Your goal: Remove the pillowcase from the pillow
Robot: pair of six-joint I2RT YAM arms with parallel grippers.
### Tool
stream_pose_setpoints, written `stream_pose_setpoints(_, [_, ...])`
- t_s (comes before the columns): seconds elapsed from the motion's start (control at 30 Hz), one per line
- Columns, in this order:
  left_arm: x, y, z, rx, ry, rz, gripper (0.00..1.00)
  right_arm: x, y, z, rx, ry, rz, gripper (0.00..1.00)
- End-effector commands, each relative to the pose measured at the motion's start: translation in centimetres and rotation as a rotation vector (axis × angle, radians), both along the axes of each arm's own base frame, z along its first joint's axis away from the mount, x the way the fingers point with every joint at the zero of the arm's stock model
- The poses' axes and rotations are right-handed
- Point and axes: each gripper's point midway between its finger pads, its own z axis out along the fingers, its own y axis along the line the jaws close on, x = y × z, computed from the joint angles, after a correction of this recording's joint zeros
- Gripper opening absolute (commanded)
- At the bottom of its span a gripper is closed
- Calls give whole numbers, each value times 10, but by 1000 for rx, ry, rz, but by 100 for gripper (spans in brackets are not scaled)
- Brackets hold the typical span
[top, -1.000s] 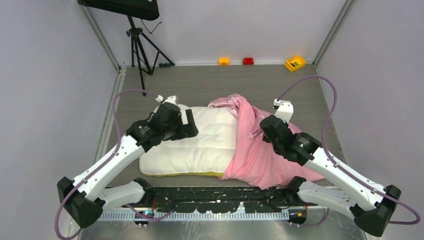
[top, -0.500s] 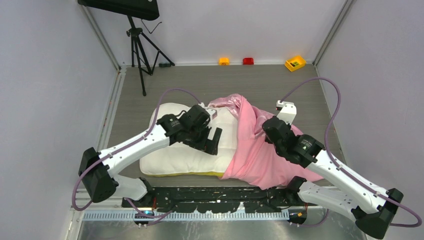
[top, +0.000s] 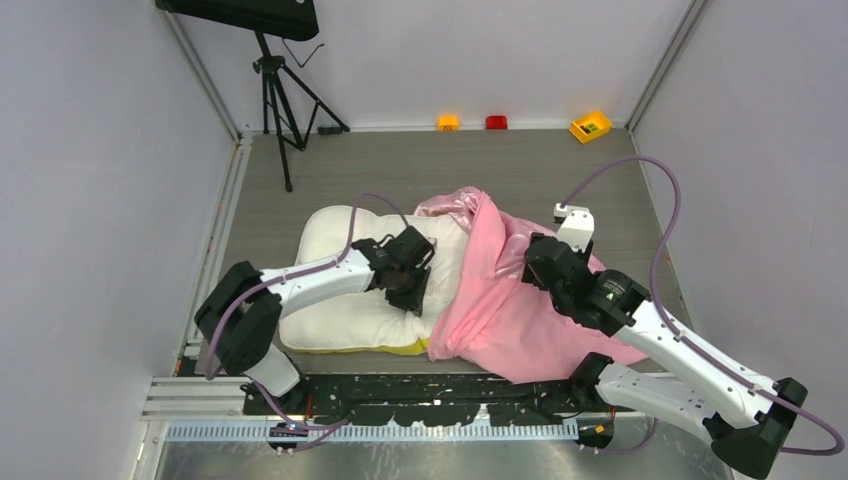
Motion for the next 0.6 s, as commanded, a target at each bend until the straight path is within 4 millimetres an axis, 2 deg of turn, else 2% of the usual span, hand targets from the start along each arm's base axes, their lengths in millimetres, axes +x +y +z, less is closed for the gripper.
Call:
stream_pose_setpoints(0.0, [36, 32, -8, 3, -127, 221, 12, 1, -11, 21, -38, -24, -28, 70])
stream_pose_setpoints(0.03, [42, 39, -10, -8, -125, 272, 3, -1, -14, 23, -47, -25, -28, 72])
stream_pose_setpoints(0.07, [45, 47, -13, -12, -121, 314, 0, -2, -17, 25, -52, -26, -30, 73])
stream_pose_setpoints(0.13, [53, 66, -15, -7, -115, 402, 0, -6, -20, 26, -51, -27, -29, 73])
stream_pose_setpoints(0.23, [59, 80, -10, -6, -145, 437, 0, -10, -16, 20, -17, -9, -17, 74])
stream_pose_setpoints(0.37, [61, 87, 2, 5, -193, 421, 0, -9, 8, 5, 51, 44, 51, 76])
stream_pose_setpoints(0.57, [60, 94, 18, 16, -236, 398, 0, -10, 60, -18, 109, 175, 250, 79])
